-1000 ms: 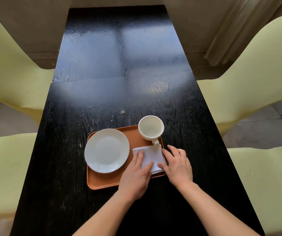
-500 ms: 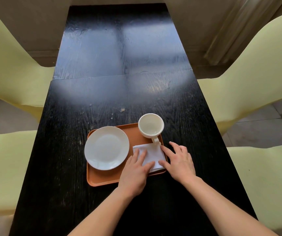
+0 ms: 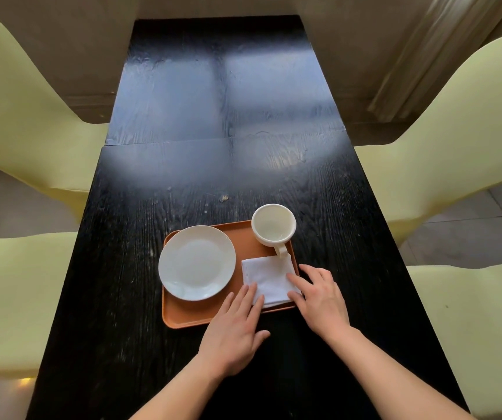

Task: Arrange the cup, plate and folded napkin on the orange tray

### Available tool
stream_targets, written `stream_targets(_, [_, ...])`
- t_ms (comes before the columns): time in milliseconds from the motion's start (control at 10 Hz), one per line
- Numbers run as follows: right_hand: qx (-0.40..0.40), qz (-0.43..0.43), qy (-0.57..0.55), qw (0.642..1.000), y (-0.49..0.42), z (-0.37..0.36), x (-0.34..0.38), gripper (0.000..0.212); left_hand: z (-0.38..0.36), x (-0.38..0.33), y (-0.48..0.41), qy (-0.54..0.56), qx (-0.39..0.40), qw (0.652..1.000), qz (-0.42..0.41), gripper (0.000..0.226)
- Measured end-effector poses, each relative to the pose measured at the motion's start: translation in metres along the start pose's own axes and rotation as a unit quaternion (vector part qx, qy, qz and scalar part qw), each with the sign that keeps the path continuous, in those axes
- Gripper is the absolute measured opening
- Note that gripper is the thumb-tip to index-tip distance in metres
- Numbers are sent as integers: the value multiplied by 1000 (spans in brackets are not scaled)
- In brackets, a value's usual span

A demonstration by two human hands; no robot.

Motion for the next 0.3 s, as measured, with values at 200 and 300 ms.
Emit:
stream_targets(200, [-26, -15, -69, 997, 6, 17, 5, 48, 22, 2, 11, 26, -72, 996, 44, 62])
stream_targets(300, [-45, -10, -99, 994, 9, 28, 11, 46, 32, 9, 22, 29, -110, 992, 63, 57])
Point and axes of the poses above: each hand's wrist, its own y-axis away from the middle knuckle, its own z-axis out of the back of the hand, x = y × z, the point moved 3 cm from there along -y, towards the middle knuckle, and after that the axes turned 6 degrees about -z, right-handed, at the moved point
